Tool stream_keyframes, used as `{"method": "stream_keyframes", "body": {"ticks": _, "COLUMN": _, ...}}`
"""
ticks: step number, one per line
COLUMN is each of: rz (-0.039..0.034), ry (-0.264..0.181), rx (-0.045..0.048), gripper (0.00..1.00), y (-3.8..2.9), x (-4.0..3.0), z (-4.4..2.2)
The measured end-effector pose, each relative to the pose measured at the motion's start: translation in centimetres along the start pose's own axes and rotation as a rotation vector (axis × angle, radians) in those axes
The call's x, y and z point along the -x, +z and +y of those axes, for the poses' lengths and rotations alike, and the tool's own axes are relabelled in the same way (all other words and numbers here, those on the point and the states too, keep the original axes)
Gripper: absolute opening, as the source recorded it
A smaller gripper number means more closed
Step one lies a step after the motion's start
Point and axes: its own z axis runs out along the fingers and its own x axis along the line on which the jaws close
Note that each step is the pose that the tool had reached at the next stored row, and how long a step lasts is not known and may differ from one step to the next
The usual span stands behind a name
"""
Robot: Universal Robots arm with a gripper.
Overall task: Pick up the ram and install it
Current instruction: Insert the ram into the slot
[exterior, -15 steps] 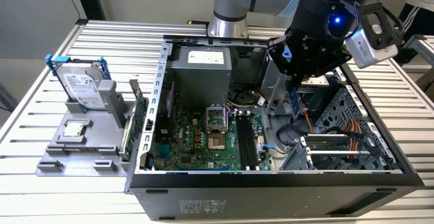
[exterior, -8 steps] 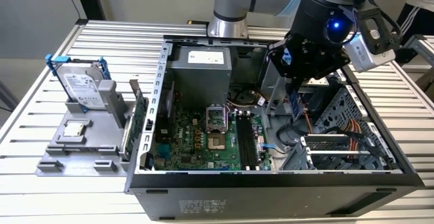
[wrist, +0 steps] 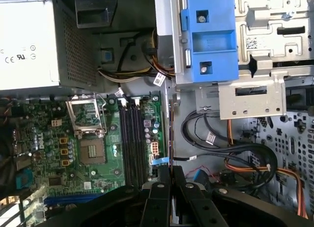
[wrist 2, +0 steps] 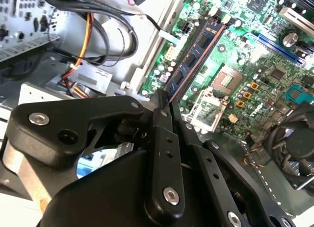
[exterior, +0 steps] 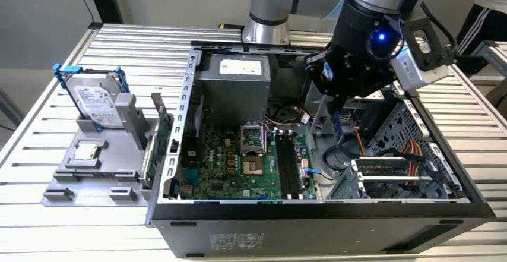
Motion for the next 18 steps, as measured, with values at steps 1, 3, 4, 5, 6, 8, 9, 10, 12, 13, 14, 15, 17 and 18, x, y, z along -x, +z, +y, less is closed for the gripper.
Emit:
{"method": "stream_keyframes", "body": {"ticks": 1, "rz": -0.001, "ry": -0.001, "rx": 0.0003, "gripper": 0.0, "y": 0.13, "x": -0.25, "z": -0.03}}
{"method": "stream_keyframes", "body": {"ticks": 3, "rz": -0.0012, "ry": -0.004, "rx": 0.0002, "gripper": 0.0, "y": 0.41, "x": -0.35, "z": -0.04}}
{"method": "stream_keyframes", "body": {"ticks": 4, "rz": -0.0013, "ry": -0.005, "rx": 0.0004, "gripper": 0.0, "y": 0.57, "x": -0.35, "z": -0.04}}
{"method": "stream_keyframes", "body": {"ticks": 5, "rz": -0.0013, "ry": -0.005, "rx": 0.0004, "gripper": 0.0, "y": 0.7, "x": -0.35, "z": -0.04}}
{"method": "stream_keyframes", "body": {"ticks": 6, "rz": -0.0013, "ry": -0.006, "rx": 0.0003, "gripper": 0.0, "y": 0.81, "x": -0.35, "z": -0.04}}
{"method": "stream_keyframes", "body": {"ticks": 8, "rz": -0.0017, "ry": -0.007, "rx": 0.0003, "gripper": 0.0, "y": 1.02, "x": -0.35, "z": -0.05}}
{"method": "stream_keyframes", "body": {"ticks": 9, "rz": -0.0018, "ry": -0.007, "rx": 0.0004, "gripper": 0.0, "y": 1.1, "x": -0.36, "z": -0.05}}
{"method": "stream_keyframes", "body": {"ticks": 10, "rz": -0.0021, "ry": -0.007, "rx": 0.0004, "gripper": 0.0, "y": 1.18, "x": -0.36, "z": -0.05}}
{"method": "stream_keyframes", "body": {"ticks": 12, "rz": -0.0021, "ry": -0.008, "rx": 0.0003, "gripper": 0.0, "y": 1.35, "x": -0.36, "z": -0.05}}
{"method": "stream_keyframes", "body": {"ticks": 13, "rz": -0.0021, "ry": -0.008, "rx": 0.0004, "gripper": 0.0, "y": 1.45, "x": -0.36, "z": -0.05}}
{"method": "stream_keyframes", "body": {"ticks": 14, "rz": -0.0021, "ry": -0.008, "rx": 0.0004, "gripper": 0.0, "y": 1.55, "x": -0.37, "z": -0.05}}
{"method": "stream_keyframes", "body": {"ticks": 15, "rz": -0.0021, "ry": -0.008, "rx": 0.0004, "gripper": 0.0, "y": 1.67, "x": -0.37, "z": -0.05}}
{"method": "stream_keyframes", "body": {"ticks": 17, "rz": -0.0021, "ry": -0.009, "rx": 0.0005, "gripper": 0.0, "y": 1.93, "x": -0.37, "z": -0.06}}
{"method": "stream_keyframes", "body": {"ticks": 18, "rz": -0.0021, "ry": -0.009, "rx": 0.0004, "gripper": 0.0, "y": 2.09, "x": -0.38, "z": -0.06}}
